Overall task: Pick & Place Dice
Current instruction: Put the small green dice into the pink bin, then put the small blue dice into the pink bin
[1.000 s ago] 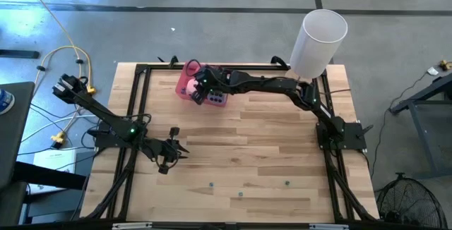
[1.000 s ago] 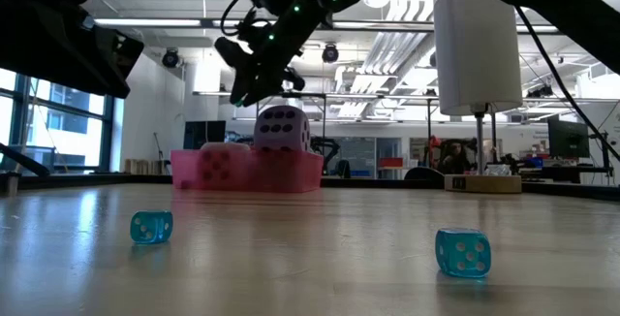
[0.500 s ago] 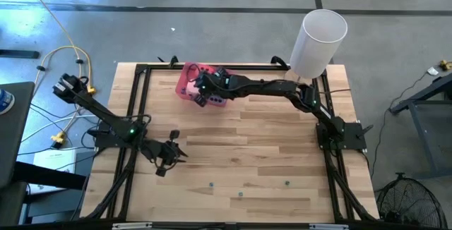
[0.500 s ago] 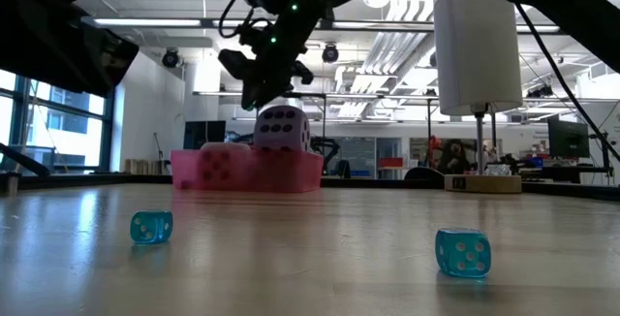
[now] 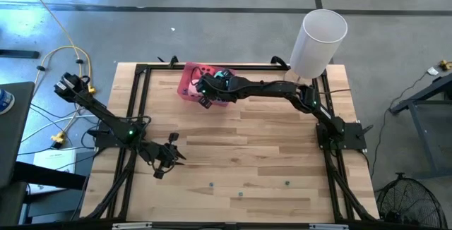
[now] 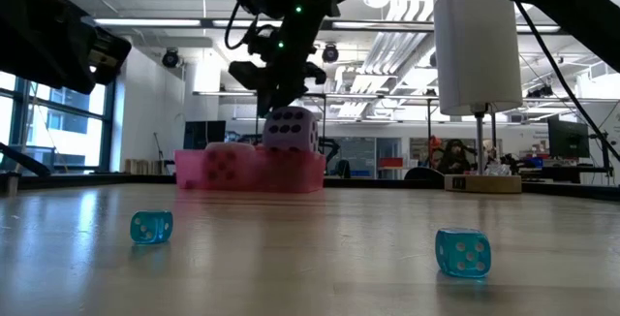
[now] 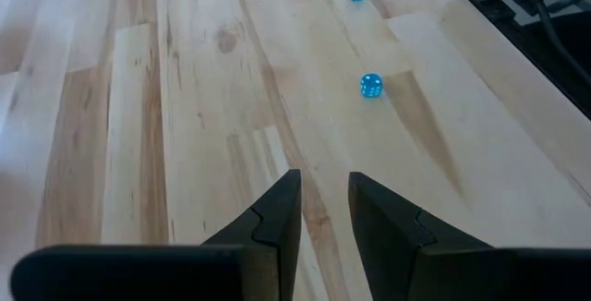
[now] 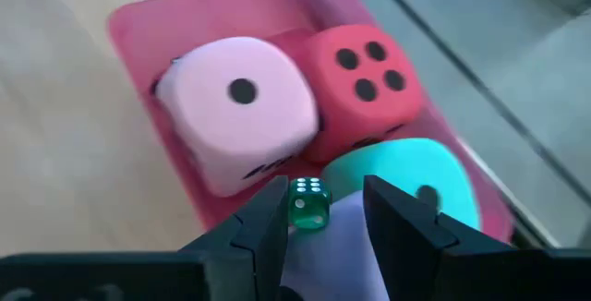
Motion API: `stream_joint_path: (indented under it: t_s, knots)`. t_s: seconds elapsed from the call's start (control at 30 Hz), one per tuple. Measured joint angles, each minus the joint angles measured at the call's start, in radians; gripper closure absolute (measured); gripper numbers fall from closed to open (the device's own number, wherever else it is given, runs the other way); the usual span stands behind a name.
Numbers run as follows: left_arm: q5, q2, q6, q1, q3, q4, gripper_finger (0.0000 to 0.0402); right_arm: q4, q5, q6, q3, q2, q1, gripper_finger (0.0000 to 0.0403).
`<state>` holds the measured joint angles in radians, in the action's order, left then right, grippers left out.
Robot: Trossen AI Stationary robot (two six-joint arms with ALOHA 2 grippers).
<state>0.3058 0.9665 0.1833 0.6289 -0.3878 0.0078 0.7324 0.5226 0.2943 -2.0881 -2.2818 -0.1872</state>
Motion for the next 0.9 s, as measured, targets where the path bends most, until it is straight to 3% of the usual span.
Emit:
stream_joint_path:
  t_s: [0.2,0.5,0.7,0.9]
  knots:
    - [0.0,0.0,0.01,0.0,0.0,0.0,0.0313,0.007,0.105,-0.004,0.0,0.0,0.012,0.027]
    - [0.0,0.0,0.012,0.0,0.0,0.0,0.0313,0.037,0.098,0.035,0.0,0.0,0.025,0.027]
    - [0.001,0.0,0.012,0.0,0.0,0.0,0.0313,0.031,0.002,0.062,0.0,0.0,0.031,0.027]
    - [0.001,0.0,0.017,0.0,0.0,0.0,0.0313,0.004,0.065,0.035,0.002,0.021,0.059,0.027]
